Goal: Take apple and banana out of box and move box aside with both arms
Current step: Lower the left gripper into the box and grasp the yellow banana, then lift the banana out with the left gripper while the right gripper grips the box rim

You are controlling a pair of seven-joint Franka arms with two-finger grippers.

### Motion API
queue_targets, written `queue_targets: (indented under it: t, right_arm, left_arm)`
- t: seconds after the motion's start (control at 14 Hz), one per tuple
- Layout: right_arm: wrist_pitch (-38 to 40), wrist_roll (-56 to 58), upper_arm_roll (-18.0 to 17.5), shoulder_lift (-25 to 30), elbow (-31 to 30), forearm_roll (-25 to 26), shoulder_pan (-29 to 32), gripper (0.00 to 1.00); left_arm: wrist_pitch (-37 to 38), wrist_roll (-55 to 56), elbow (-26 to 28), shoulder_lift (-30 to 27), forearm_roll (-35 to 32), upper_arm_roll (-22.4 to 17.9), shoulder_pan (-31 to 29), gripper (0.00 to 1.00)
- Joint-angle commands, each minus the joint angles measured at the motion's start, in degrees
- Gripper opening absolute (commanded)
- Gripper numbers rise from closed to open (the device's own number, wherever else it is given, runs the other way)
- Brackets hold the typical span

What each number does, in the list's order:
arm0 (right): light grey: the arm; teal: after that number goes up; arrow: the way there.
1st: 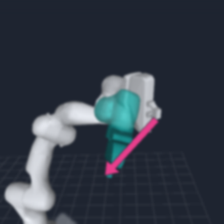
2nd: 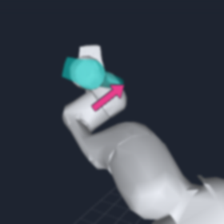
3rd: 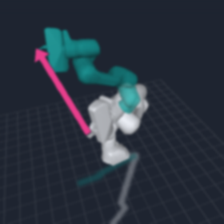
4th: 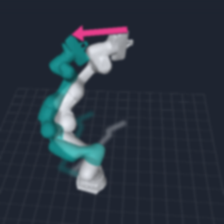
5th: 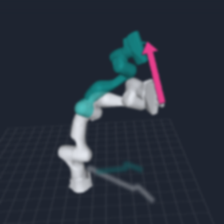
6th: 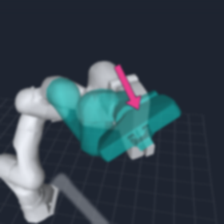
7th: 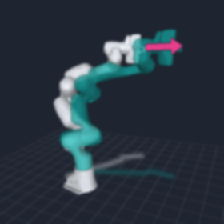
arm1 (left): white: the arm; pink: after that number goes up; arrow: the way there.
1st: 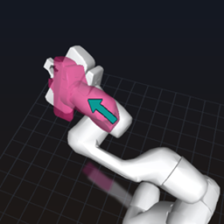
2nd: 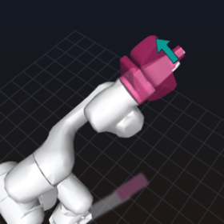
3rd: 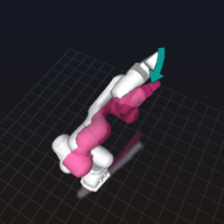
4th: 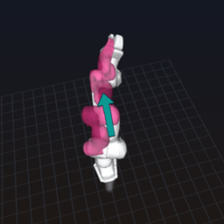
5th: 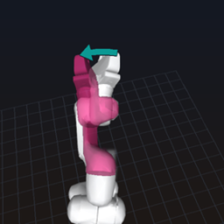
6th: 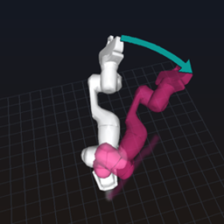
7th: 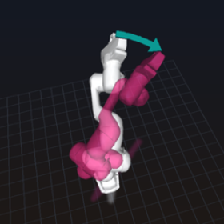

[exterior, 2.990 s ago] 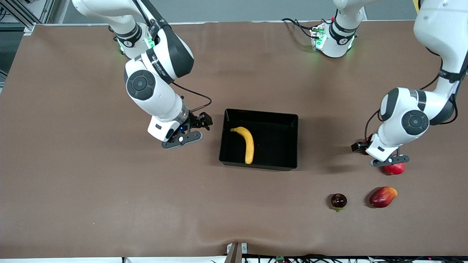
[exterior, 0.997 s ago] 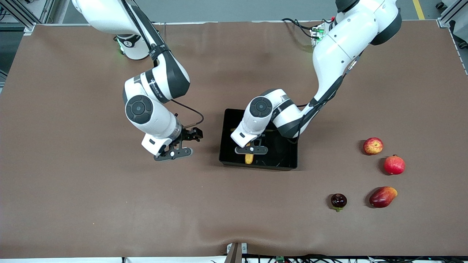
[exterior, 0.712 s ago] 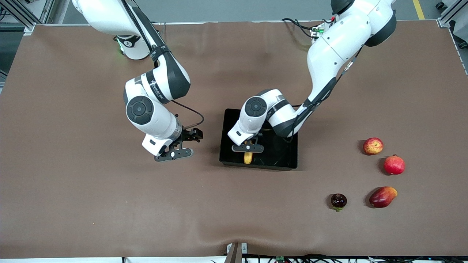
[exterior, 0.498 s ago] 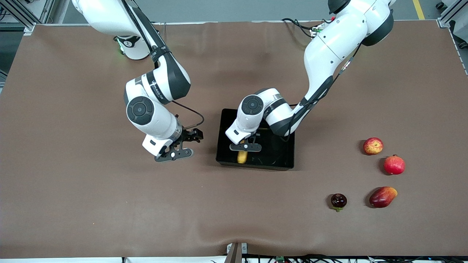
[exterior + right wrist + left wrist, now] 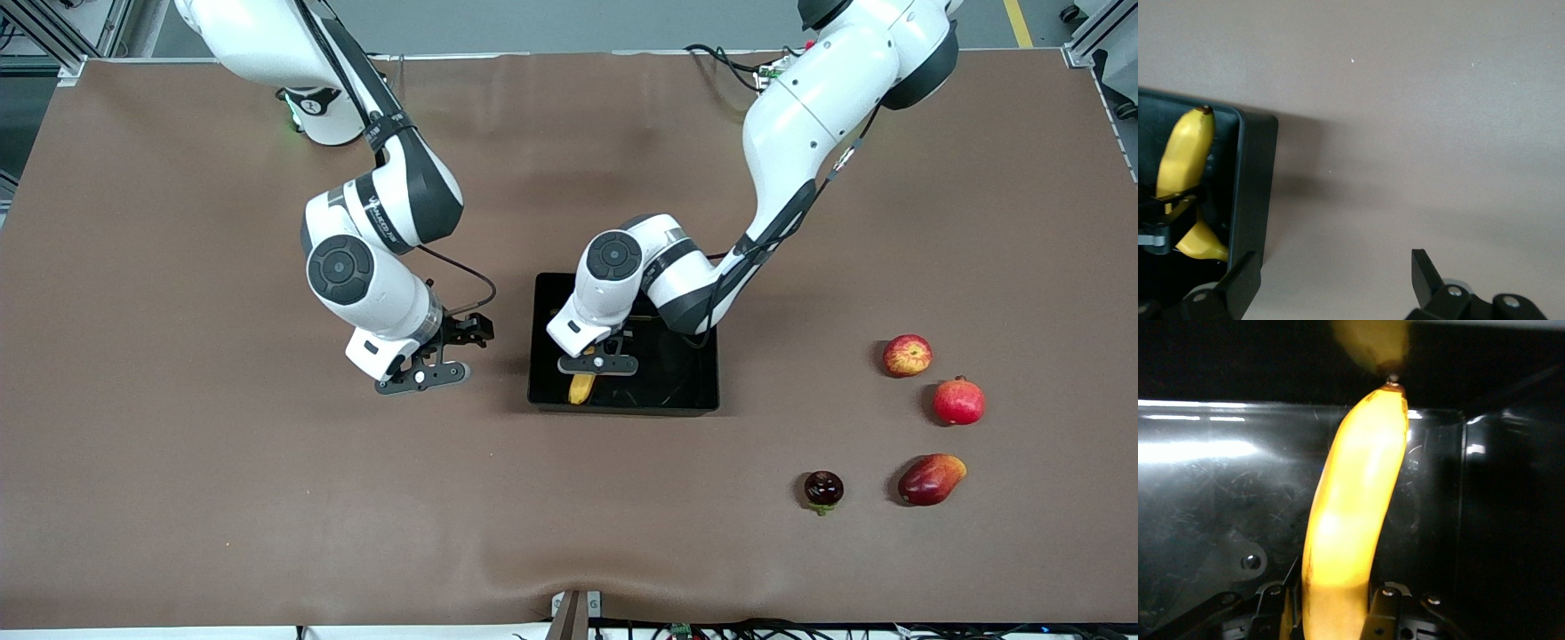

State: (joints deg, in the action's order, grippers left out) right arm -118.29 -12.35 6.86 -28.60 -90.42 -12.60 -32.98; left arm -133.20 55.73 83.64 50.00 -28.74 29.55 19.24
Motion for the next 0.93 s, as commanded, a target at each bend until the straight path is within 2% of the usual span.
queue_targets:
  t: [0.0,0.21,0.43,0.57,0.64,0.85]
  right_arm:
    - [0.2,-0.7,0.0,-0.7,1.3,-1.0,-0.2,1.0]
    - [-1.0,-0.7,0.0,-0.8,1.3,-2.5,-0.8,1.0]
    - [-2.1,-0.7,0.0,-1.5,1.4,-2.7,-1.3,1.0]
    - [-3.3,-0.7,-0.1,-1.6,1.4,-2.8,-1.6,1.0]
    - [-3.3,-0.7,0.0,-2.1,1.5,-2.7,-2.5,1.0]
    - [-7.1,-1.5,0.0,-3.5,1.5,-2.6,-4.9,1.0]
  left_arm:
    - [2.2,0.7,-0.1,-4.6,-0.6,0.1,-0.6,0.0]
    - [4.4,0.3,-0.1,-9.6,0.9,-0.1,-1.0,0.0]
    - [6.8,-0.4,0.0,-15.3,3.7,0.2,-4.8,0.0]
    - [9.6,-3.0,0.6,-18.5,5.8,0.3,-9.0,0.0]
    - [10.8,-3.4,0.9,-19.6,9.3,0.8,-11.6,0.0]
    - [12.6,-7.7,5.4,-22.4,11.3,1.2,-19.6,0.0]
